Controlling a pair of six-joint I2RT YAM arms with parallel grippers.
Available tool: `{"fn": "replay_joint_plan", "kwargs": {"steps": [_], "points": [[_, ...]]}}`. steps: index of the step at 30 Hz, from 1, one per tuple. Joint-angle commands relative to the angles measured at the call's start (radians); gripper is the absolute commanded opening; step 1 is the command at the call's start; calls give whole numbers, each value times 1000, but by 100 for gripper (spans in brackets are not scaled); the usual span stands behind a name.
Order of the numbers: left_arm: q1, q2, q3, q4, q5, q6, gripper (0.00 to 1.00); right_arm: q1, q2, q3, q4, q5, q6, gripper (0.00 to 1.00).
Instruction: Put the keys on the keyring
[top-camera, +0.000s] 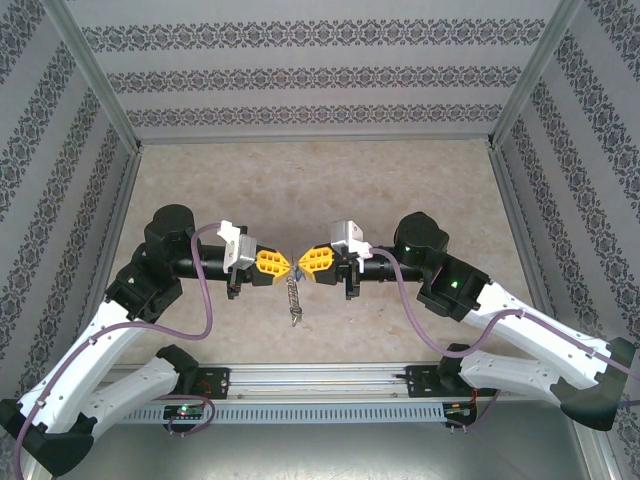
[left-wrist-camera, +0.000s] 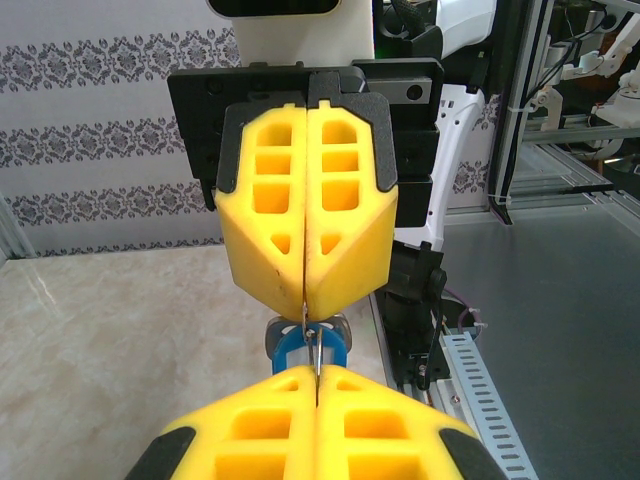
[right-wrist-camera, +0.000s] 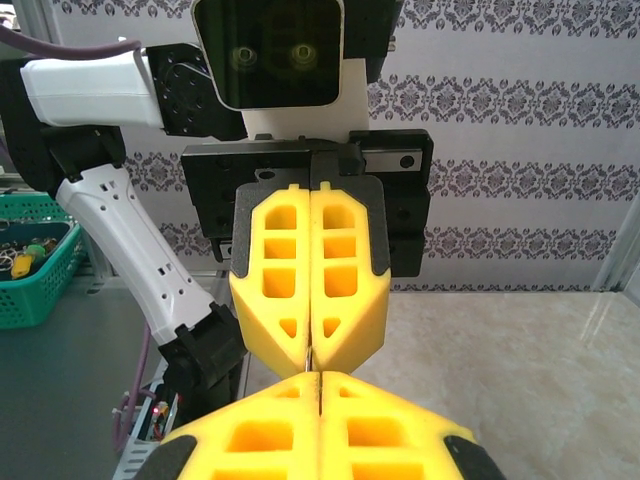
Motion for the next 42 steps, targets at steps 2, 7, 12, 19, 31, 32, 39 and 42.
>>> {"fn": "replay_joint_plan", "kwargs": {"steps": [2,7,12,19,31,32,39,42], "points": [[9,-15,33,12,3,26,0,13,-17,32,-4,-44,17,0],[9,-11,34,18,6,25,0,13,-17,35,-11,-51,19,0],[8,-16,33,14,3,25,0,7,-26,36,-15,-55,19,0],[9,-16,34,14,4,26,0,-2,-21,44,-24,-72,28,0],[9,-19,35,17,15,26,0,-12,-22,34,-24,-13,21,0],[8,-20,35,16,16,26,0,-12,-24,32,-19,-11,21,0],[9,-18,33,26,23,20,0,-13,-23,29,-13,-15,21,0],[8,-19,32,29,23,17,0,-13,-23,27,-14,-16,22,0]]}}
